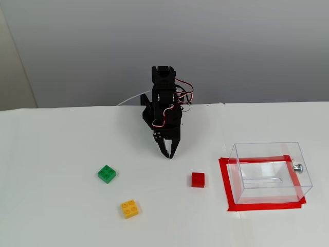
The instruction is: Pick the red lego brick and place it into the transparent box
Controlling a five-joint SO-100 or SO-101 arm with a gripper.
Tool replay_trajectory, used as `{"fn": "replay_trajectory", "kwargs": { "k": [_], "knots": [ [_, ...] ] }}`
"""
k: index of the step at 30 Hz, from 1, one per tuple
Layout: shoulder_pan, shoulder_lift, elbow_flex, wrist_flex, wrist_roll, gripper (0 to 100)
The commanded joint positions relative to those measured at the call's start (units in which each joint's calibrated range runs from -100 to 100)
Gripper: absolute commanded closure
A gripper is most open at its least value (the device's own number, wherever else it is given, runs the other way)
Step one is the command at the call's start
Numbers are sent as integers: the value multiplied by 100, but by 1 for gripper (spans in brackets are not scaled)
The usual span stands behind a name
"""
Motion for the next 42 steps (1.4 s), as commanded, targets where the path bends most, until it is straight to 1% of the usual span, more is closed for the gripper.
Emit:
{"fn": "replay_trajectory", "kwargs": {
  "k": [1, 29, 33, 36, 39, 42],
  "knots": [
    [15, -42, -152, 55, -14, 98],
    [8, 51, -197, -15, 23, 98],
    [-15, 60, -595, -23, 33, 98],
    [-244, 119, -1001, -15, 86, 98],
    [-495, 552, -1454, -15, 226, 98],
    [-651, 1154, -1779, -15, 226, 98]
  ]
}}
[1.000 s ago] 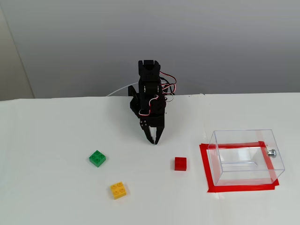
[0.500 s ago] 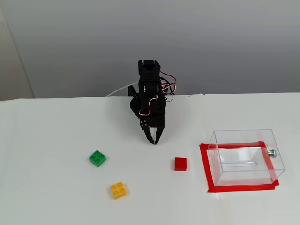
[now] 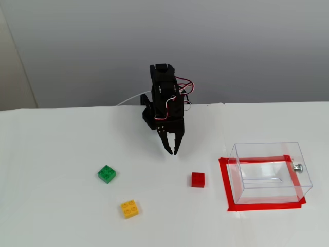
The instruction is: Pick the red lego brick and place it into the transparent box
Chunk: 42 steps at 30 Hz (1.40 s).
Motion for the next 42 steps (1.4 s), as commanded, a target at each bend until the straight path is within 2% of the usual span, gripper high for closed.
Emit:
{"fn": "replay_trajectory", "kwargs": {
  "k": [1, 10, 17, 28, 42],
  "knots": [
    [-189, 749, -635, -15, 36, 98],
    [-795, 2361, -1675, -911, -68, 98],
    [-1438, 3422, -2516, -1024, -752, 98],
    [-1867, 5161, -3483, -1024, -1311, 98],
    [-2170, 6451, -3528, -2269, -1337, 98]
  ]
}}
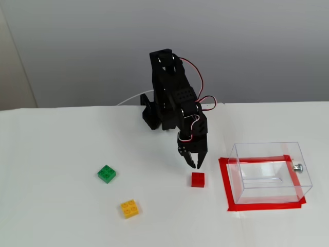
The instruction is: Pick the red lego brick and place it into the transparent box
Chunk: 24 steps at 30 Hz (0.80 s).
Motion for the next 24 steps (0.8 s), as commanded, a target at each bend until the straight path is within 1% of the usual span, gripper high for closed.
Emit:
{"fn": "replay_trajectory", "kwargs": {
  "k": [1, 12, 21, 23, 24],
  "knots": [
    [-171, 185, -280, -170, -8, 98],
    [-370, 355, -280, -675, 13, 97],
    [-378, 686, -289, -675, 34, 97],
    [-378, 754, -289, -710, 29, 93],
    [-378, 771, -289, -710, 18, 89]
  ]
}}
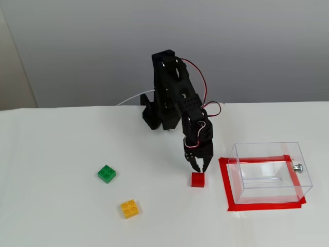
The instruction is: Pick the red lego brick and place it into the transparent box
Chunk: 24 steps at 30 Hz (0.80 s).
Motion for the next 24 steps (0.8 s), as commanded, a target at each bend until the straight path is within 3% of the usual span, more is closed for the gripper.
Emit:
{"fn": "replay_trajectory", "kwargs": {
  "k": [1, 6, 24],
  "knots": [
    [10, 18, -325, -58, 3, 85],
    [-64, 120, -542, -58, -8, 67],
    [-64, 883, -904, -215, 34, 66]
  ]
}}
